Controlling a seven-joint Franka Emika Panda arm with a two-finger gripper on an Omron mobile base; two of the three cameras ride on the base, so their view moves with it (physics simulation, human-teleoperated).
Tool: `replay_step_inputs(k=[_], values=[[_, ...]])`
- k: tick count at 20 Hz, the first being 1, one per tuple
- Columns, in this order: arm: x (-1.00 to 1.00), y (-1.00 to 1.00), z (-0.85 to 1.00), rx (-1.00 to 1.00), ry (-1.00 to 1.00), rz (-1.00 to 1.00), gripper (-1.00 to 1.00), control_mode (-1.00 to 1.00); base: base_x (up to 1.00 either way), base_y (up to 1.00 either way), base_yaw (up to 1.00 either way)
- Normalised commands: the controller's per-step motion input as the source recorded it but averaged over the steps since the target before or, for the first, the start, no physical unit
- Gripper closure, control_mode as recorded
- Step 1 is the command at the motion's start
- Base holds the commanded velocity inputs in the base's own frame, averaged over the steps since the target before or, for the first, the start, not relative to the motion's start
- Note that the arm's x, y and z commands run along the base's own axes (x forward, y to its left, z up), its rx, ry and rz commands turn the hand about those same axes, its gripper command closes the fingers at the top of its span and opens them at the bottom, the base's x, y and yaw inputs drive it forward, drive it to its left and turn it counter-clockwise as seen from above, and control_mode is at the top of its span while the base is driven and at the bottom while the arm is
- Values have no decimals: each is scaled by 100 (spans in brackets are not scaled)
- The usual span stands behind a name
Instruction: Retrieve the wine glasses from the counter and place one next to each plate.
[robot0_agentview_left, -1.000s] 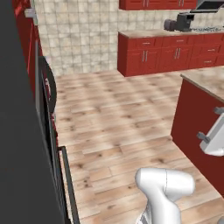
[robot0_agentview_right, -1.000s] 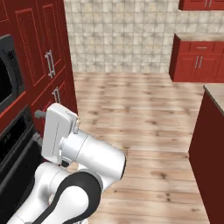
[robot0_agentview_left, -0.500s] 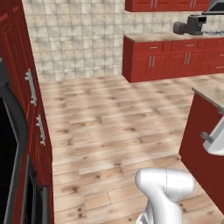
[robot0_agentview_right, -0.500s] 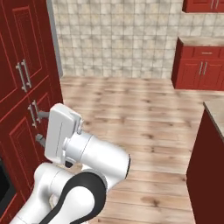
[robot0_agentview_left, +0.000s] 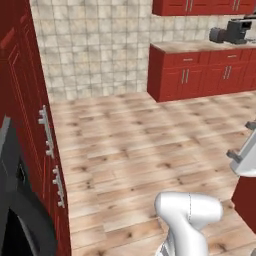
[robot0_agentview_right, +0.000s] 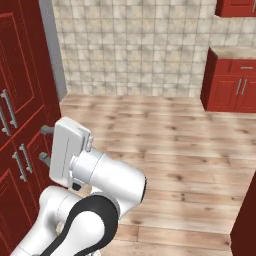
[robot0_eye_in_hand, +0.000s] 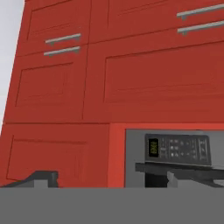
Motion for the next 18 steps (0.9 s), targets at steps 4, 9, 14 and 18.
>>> replay_step_inputs(k=[4,9,14,18], values=[[0,0,0,0,0,0,-100,100,100,-72,19],[0,0,0,0,0,0,-100,100,100,-35,11],[0,0,0,0,0,0,-100,100,100,-15,1],[0,0,0,0,0,0,-100,100,100,-19,0]])
